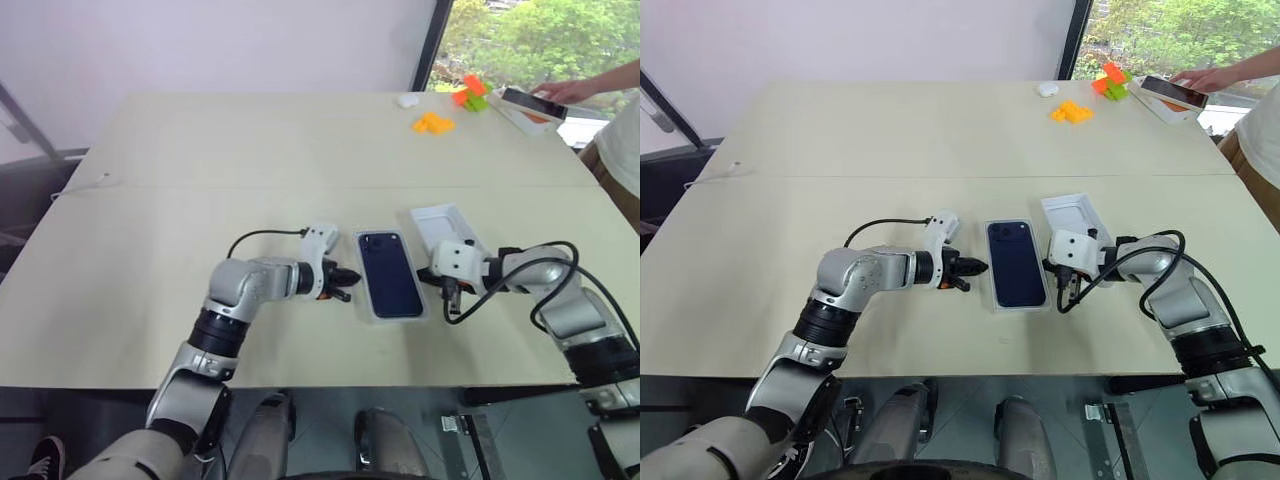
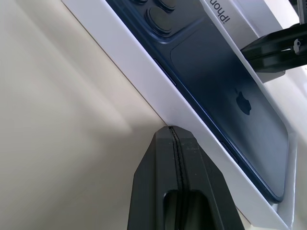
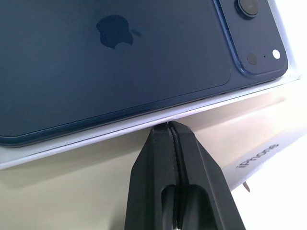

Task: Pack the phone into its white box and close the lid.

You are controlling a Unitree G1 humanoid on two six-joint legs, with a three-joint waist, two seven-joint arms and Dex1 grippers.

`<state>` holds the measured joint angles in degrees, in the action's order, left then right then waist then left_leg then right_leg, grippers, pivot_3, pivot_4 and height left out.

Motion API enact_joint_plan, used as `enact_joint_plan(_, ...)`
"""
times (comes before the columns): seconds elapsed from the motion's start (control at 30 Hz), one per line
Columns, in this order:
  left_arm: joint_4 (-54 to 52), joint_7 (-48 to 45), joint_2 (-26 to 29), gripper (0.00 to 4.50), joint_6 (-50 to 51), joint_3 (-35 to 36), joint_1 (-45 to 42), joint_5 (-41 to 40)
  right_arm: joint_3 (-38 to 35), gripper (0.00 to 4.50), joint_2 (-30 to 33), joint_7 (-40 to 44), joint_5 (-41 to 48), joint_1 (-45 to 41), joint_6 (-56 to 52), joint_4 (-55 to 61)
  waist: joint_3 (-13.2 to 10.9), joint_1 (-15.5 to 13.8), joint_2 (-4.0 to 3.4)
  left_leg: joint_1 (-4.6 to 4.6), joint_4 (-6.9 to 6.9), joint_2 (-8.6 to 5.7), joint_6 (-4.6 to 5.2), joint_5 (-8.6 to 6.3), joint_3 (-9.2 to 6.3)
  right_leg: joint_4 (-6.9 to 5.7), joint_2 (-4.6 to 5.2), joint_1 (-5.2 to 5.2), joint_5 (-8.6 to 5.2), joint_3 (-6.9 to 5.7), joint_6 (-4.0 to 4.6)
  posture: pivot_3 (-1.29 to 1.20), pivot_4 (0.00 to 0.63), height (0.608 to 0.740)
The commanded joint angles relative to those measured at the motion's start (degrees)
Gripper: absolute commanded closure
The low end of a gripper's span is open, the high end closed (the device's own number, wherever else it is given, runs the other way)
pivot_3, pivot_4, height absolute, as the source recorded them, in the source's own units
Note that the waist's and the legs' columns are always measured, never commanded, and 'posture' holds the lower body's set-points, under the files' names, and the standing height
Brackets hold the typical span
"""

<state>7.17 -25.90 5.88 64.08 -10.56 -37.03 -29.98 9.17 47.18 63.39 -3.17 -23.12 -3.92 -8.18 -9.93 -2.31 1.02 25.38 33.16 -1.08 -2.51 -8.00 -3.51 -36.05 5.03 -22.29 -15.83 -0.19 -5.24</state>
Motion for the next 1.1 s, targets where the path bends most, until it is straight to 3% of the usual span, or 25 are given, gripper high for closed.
enact_joint_plan(0.03, 0.2, -2.5, -3.36, 4.5, 0.31, -3.82, -0.7, -0.21, -0.11, 4.47, 0.36, 0.53, 0.62, 0.08, 2.12, 1.27, 0.0, -0.02, 0.0, 0.0, 0.0, -0.02, 0.01, 0.0, 0.0, 0.0, 0.02, 0.0, -0.01, 0.0, -0.02, 0.0, 0.15, 0.74)
enact_joint_plan(0.73, 0.91, -4.3, -6.32, 4.5, 0.23, -2.42, -1.49, 3.99, -0.86, 4.47, 1.12, 1.86, 0.68, -0.23, 1.79, 1.02, 0.0, 0.04, 0.0, -0.02, 0.07, -0.07, 0.07, -0.03, -0.02, -0.02, 0.04, 0.08, -0.02, -0.01, -0.15, 0.0, 0.15, 0.74)
enact_joint_plan(0.9, -3.28, -4.04, -4.67, 4.5, 1.26, 0.92, -1.23, 2.95, -2.69, 4.47, 2.83, 4.32, 2.97, -2.24, -1.06, 2.71, -0.03, 0.19, -0.04, 0.0, 0.06, -0.07, 0.07, -0.03, -0.02, -0.06, 0.04, 0.02, -0.02, -0.01, -0.29, 0.0, 0.15, 0.74)
enact_joint_plan(1.1, -11.93, -2.37, -1.4, 4.5, 5.41, 10.38, -0.48, -1.45, -5.94, 4.47, 3.69, 5.11, 7.24, -7.43, -8.86, 4.43, -0.26, 1.55, -0.23, 0.05, 0.0, -0.02, 0.07, -0.02, -0.04, -0.16, 0.01, -0.12, 0.0, 0.0, -0.47, 0.0, 0.15, 0.74)
